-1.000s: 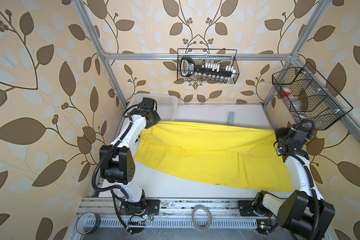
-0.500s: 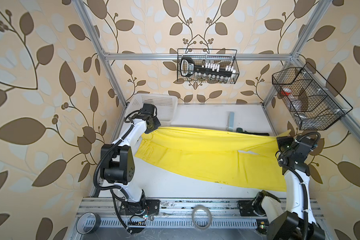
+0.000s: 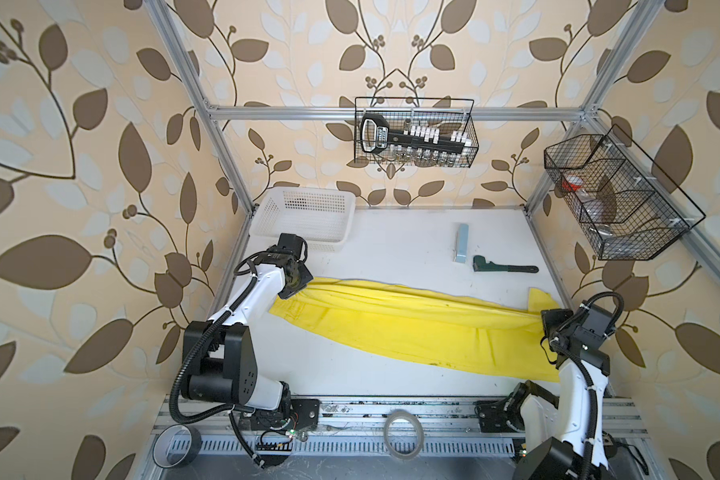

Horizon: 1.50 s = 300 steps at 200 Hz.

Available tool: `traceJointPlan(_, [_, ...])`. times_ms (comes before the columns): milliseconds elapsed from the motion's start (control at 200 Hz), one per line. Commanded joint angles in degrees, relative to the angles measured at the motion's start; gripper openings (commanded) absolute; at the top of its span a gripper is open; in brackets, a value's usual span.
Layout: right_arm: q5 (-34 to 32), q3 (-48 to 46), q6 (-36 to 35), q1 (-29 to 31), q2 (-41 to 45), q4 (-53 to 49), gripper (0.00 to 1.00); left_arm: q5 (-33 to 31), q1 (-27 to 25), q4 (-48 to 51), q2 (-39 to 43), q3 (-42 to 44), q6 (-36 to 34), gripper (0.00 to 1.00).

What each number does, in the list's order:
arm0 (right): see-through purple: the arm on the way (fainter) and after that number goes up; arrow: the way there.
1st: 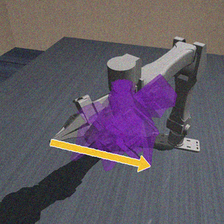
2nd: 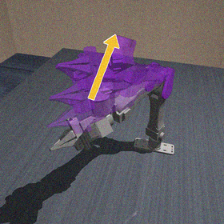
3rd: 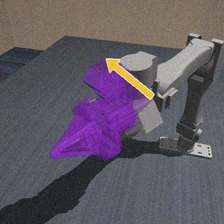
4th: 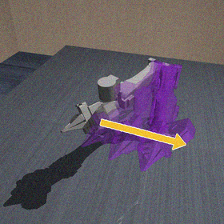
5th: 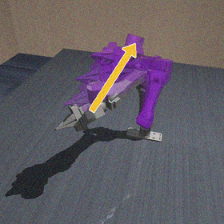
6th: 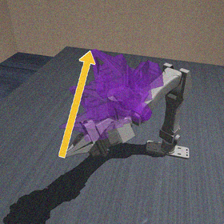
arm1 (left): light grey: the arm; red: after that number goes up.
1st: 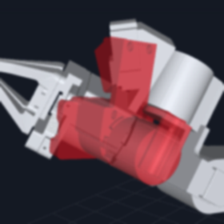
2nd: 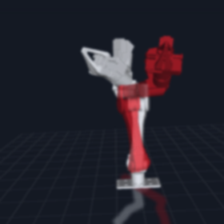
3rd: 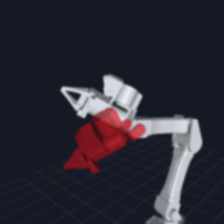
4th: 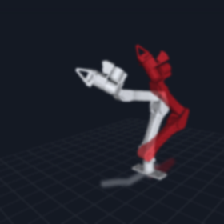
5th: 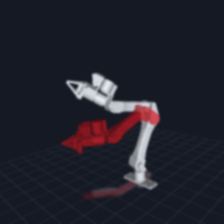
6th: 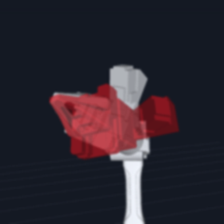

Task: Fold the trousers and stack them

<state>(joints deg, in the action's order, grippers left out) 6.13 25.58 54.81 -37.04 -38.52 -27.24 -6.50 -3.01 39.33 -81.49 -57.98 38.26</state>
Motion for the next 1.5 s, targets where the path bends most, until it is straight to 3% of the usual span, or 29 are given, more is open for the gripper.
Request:
traceJointPlan(0, [-4.45,-2.76,0.10,-0.59,3.30,-3.91,0.00,-4.43,1.18,1.08,2.10,3.10,3.21,0.01])
traceJointPlan(230, [-6.81,-9.32,1.00,-0.66,9.63,-7.68,0.00,-5.14,1.20,1.08,2.33,7.12,6.01,0.03])
traceJointPlan(495, [-7.68,-11.78,0.79,-0.63,7.40,-3.88,0.00,-3.38,1.16,0.13,2.04,9.90,6.88,0.03])
traceJointPlan(715, [-3.75,-8.00,-0.41,-0.09,2.71,0.86,0.00,-1.05,0.11,-1.13,2.72,4.42,3.32,0.00])
traceJointPlan(850, [-2.21,-3.48,-0.12,3.45,1.03,5.30,0.00,-1.99,-3.50,-1.18,4.16,-1.15,0.03,0.00])
traceJointPlan(990, [-4.68,2.98,0.52,7.88,-1.61,7.27,0.00,-3.50,-3.74,-2.69,5.29,-6.81,-2.84,0.00])
traceJointPlan(1110, [-7.17,3.87,1.28,9.75,-1.88,13.95,0.00,-1.75,-3.72,-8.05,4.08,-9.56,-5.10,0.00])
traceJointPlan(1340, [-4.50,1.57,5.49,9.93,-3.92,32.94,0.00,4.84,-3.73,-19.99,-0.49,-13.60,-4.77,0.00])
traceJointPlan(1494, [-3.78,2.41,4.61,10.82,-6.30,38.58,0.00,7.11,-3.73,-24.57,-5.63,-14.97,-4.39,0.00])
